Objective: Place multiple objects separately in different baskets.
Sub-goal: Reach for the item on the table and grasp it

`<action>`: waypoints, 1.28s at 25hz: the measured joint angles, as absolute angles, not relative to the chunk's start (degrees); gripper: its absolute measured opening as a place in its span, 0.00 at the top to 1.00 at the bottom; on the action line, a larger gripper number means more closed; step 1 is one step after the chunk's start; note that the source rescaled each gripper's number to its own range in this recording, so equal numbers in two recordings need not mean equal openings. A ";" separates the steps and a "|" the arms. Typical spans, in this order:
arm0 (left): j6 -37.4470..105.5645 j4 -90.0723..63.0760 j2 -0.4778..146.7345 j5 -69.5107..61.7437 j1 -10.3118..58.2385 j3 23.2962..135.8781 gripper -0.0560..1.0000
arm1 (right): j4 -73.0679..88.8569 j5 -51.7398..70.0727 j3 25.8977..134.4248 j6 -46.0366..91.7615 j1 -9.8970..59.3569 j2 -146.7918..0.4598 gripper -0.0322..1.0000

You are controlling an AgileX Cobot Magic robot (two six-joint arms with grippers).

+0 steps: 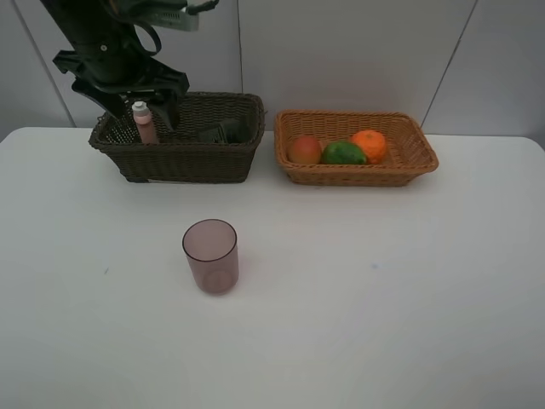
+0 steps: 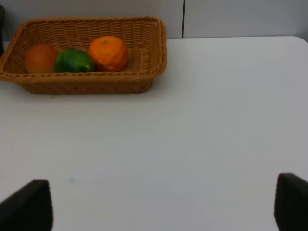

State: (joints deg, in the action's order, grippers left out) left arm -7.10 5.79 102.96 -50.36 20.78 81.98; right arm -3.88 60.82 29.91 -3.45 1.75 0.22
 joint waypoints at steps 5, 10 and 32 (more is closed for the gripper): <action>-4.38 4.13 94.27 -48.72 25.60 69.20 0.00 | -3.88 60.82 29.91 -3.45 1.75 0.22 0.00; -3.58 3.82 90.82 -47.78 31.14 62.45 0.00 | -3.88 60.82 29.91 -3.45 1.75 0.22 0.00; -3.22 3.08 111.25 -30.37 34.87 61.30 0.00 | -3.88 60.82 29.91 -3.45 1.75 0.22 0.00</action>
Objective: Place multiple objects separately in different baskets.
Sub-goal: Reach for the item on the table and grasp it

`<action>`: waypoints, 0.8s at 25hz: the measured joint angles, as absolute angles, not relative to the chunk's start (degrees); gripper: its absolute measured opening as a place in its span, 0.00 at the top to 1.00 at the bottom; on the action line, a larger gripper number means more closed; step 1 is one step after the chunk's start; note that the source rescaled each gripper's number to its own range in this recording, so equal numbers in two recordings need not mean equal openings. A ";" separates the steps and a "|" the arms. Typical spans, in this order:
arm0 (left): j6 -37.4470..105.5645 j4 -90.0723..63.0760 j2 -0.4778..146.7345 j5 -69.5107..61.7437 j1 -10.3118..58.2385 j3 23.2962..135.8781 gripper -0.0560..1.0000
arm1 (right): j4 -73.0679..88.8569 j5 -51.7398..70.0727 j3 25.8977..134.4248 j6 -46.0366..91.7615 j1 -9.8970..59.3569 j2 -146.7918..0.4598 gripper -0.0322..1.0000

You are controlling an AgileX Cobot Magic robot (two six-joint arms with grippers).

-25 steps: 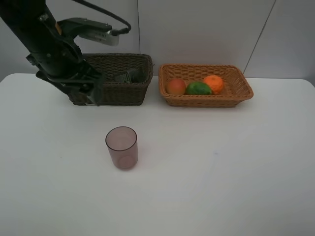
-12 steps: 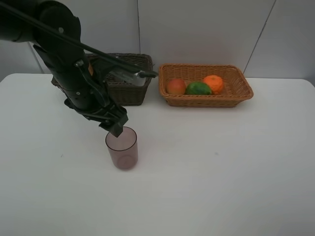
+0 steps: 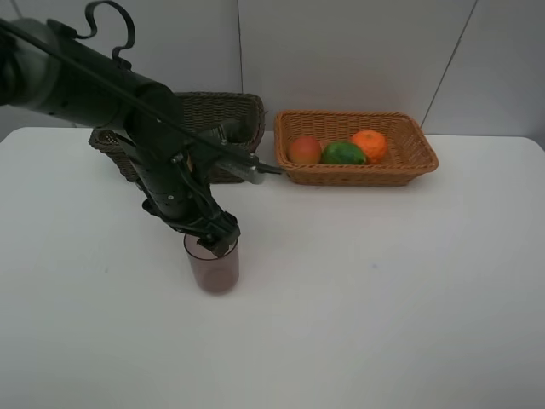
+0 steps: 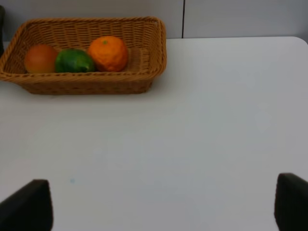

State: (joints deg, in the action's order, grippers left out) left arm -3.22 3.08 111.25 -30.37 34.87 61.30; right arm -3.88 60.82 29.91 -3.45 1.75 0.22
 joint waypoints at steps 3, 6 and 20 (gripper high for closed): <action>-3.57 2.86 113.23 -30.13 34.87 61.41 0.00 | -3.88 60.82 29.91 -3.45 1.75 0.22 0.00; -3.69 2.37 113.36 -30.13 34.87 61.49 0.14 | -3.88 60.82 29.91 -3.45 1.75 0.22 0.00; -3.84 1.45 113.48 -29.80 34.95 61.49 0.94 | -3.88 60.82 29.91 -3.45 1.75 0.22 0.00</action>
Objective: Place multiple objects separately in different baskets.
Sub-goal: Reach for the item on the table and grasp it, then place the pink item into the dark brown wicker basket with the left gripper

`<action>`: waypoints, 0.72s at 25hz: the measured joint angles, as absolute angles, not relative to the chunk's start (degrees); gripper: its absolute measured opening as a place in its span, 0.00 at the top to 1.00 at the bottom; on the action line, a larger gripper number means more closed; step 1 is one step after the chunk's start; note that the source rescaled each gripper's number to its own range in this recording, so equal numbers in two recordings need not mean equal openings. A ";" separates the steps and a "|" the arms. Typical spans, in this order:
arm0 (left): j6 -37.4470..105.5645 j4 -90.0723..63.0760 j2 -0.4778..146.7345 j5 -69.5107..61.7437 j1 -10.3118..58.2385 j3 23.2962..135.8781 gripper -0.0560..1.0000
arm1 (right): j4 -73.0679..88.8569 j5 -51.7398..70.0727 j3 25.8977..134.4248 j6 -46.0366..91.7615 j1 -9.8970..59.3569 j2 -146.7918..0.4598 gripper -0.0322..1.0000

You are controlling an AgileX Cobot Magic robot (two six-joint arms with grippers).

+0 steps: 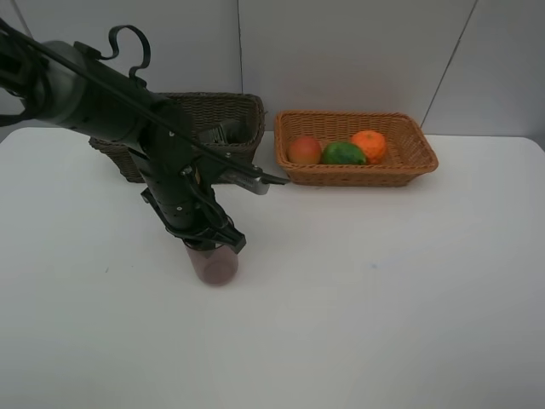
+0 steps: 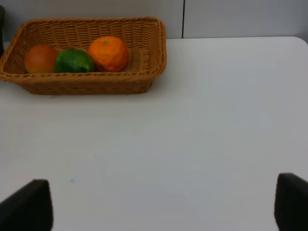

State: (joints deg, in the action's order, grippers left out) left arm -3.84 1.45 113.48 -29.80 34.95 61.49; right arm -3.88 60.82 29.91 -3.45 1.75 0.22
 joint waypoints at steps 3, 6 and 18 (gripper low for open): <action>-3.86 1.45 113.29 -29.91 34.95 61.49 0.94 | -3.88 60.82 29.91 -3.45 1.75 0.22 0.00; -3.86 2.26 112.34 -30.60 34.95 61.29 0.94 | -3.88 60.82 29.91 -3.45 1.75 0.22 0.00; -9.97 3.53 103.88 -44.34 29.76 76.51 0.94 | -3.88 60.82 29.91 -3.45 1.75 0.22 0.00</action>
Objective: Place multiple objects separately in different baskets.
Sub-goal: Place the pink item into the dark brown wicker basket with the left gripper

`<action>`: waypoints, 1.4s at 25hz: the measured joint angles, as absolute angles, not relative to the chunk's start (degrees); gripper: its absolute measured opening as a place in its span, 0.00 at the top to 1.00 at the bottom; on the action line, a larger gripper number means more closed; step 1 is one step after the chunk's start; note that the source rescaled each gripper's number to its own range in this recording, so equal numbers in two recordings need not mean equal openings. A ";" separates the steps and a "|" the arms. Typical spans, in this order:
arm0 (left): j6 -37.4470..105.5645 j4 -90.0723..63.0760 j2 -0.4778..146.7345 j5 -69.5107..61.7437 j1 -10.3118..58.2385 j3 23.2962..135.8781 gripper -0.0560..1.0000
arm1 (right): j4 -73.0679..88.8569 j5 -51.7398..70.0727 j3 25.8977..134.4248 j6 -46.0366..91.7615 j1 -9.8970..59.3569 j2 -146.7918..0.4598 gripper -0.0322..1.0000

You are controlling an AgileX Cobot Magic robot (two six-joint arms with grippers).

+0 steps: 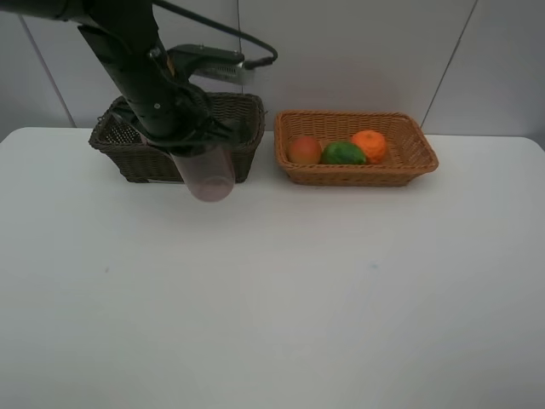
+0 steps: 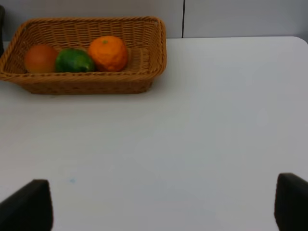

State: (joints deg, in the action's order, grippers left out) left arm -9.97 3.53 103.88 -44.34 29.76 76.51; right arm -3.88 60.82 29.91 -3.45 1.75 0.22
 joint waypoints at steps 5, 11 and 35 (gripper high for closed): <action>-13.67 6.73 104.07 -45.53 24.96 84.68 0.94 | -3.88 60.82 29.91 -3.45 1.75 0.22 0.00; -14.63 12.14 108.92 -38.49 19.11 88.97 0.94 | -3.88 60.82 29.91 -3.45 1.75 0.22 0.00; -14.24 19.50 122.55 -24.94 16.80 89.26 0.02 | -3.88 60.82 29.91 -3.45 1.75 0.22 0.00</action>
State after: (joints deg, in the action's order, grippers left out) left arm -14.24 19.50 122.55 -24.94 16.80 89.26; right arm -3.88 60.82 29.91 -3.45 1.75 0.22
